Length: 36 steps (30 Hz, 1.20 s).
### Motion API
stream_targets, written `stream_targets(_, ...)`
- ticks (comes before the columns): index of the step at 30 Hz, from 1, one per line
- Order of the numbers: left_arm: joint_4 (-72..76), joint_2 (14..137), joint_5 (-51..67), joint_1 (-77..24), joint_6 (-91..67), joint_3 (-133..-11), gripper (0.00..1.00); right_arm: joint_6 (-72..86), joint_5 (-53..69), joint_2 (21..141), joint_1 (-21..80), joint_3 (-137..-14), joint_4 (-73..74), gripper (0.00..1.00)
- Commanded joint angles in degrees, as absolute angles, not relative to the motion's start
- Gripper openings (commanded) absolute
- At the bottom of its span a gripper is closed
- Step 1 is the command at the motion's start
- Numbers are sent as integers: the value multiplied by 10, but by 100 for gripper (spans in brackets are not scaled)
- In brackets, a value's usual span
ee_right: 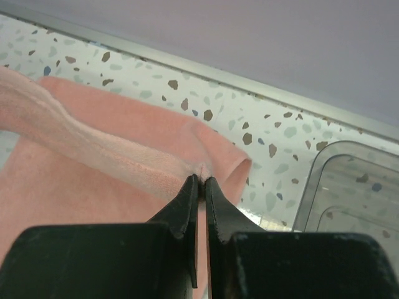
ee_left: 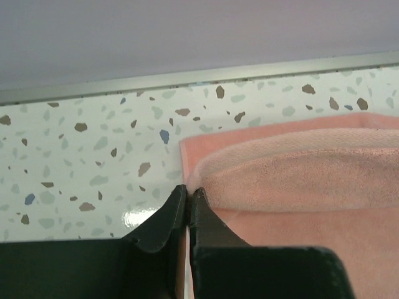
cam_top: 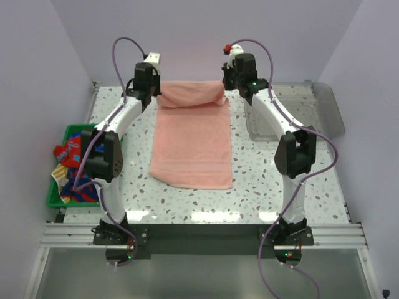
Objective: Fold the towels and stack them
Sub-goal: Fold the towel
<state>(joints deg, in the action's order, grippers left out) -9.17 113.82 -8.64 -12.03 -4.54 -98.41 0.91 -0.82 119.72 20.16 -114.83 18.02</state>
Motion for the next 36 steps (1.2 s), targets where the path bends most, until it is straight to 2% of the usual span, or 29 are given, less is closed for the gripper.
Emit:
stream_targets(1,-36,1093,-78,-117,-63,-952,0,34,18,1193,200,-1127,176,0)
stream_targets(4,-58,1095,-76,-117,-73,-930,0,50,27,1195,200,-1110,206,0)
stream_targets(8,-90,1092,-68,-117,-90,-897,9,75,54,1207,200,-1096,282,0)
stream_targets(11,-126,1081,-58,-117,-105,-880,25,87,60,1209,202,-1085,333,2)
stream_targets(12,-140,1074,-54,-117,-113,-870,41,87,58,1205,206,-1073,343,17)
stream_targets(14,-166,1039,-50,-117,-134,-853,61,87,48,1176,214,-1053,360,36)
stream_targets(15,-186,1023,-51,-118,-153,-833,75,87,41,1164,223,-1031,366,50)
stream_targets(17,-210,970,-51,-117,-172,-796,85,95,17,1123,242,-1006,381,60)
stream_targets(21,-266,844,-48,-118,-240,-693,88,120,1,1051,284,-892,393,68)
stream_targets(26,-271,719,-3,-122,-291,-511,88,172,-2,962,351,-751,359,69)
stream_targets(30,-245,623,35,-132,-327,-416,88,204,15,902,379,-643,322,68)
stream_targets(36,-176,604,53,-135,-342,-338,88,227,36,886,381,-564,259,67)
